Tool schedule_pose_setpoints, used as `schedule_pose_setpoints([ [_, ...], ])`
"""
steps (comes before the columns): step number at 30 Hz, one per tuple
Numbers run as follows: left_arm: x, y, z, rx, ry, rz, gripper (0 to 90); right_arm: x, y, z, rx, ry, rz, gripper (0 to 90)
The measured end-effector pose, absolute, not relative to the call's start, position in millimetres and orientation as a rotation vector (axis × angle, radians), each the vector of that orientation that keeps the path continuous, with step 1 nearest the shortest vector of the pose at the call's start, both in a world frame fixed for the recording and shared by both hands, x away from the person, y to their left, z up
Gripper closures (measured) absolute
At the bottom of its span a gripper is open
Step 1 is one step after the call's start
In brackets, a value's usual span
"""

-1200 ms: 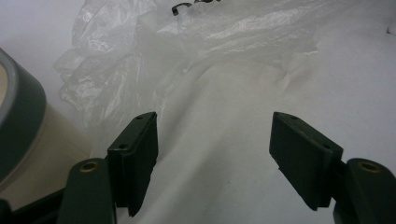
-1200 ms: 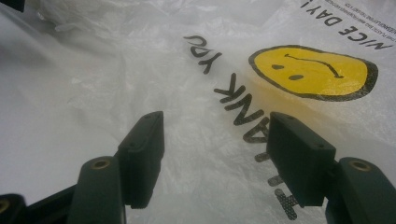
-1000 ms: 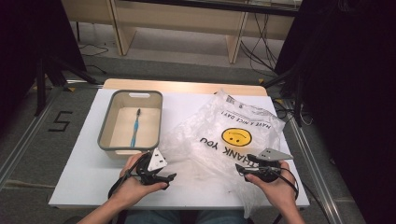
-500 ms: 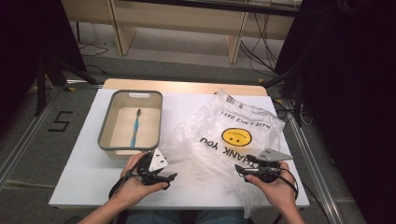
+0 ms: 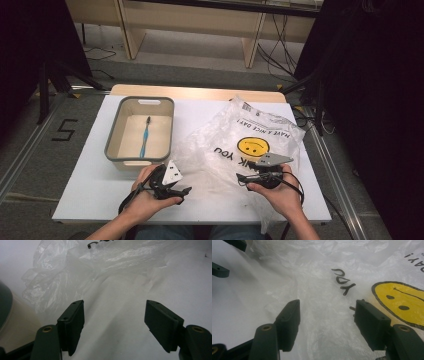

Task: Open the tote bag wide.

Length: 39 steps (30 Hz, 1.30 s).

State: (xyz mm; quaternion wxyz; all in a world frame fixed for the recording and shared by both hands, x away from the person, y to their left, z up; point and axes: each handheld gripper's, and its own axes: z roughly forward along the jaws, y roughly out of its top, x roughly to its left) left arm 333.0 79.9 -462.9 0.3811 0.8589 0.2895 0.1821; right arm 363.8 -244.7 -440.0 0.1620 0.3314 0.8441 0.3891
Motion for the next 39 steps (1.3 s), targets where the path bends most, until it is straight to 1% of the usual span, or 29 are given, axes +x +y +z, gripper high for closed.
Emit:
schedule_pose_setpoints([
  [20,332,75,-466,2.211,0.729,0.453,32.4,377,-221,-451,0.879,2.582,0.979,38.8],
  [39,332,73,-467,2.218,0.729,0.455,32.4,378,-220,-453,0.890,2.582,0.975,38.8],
])
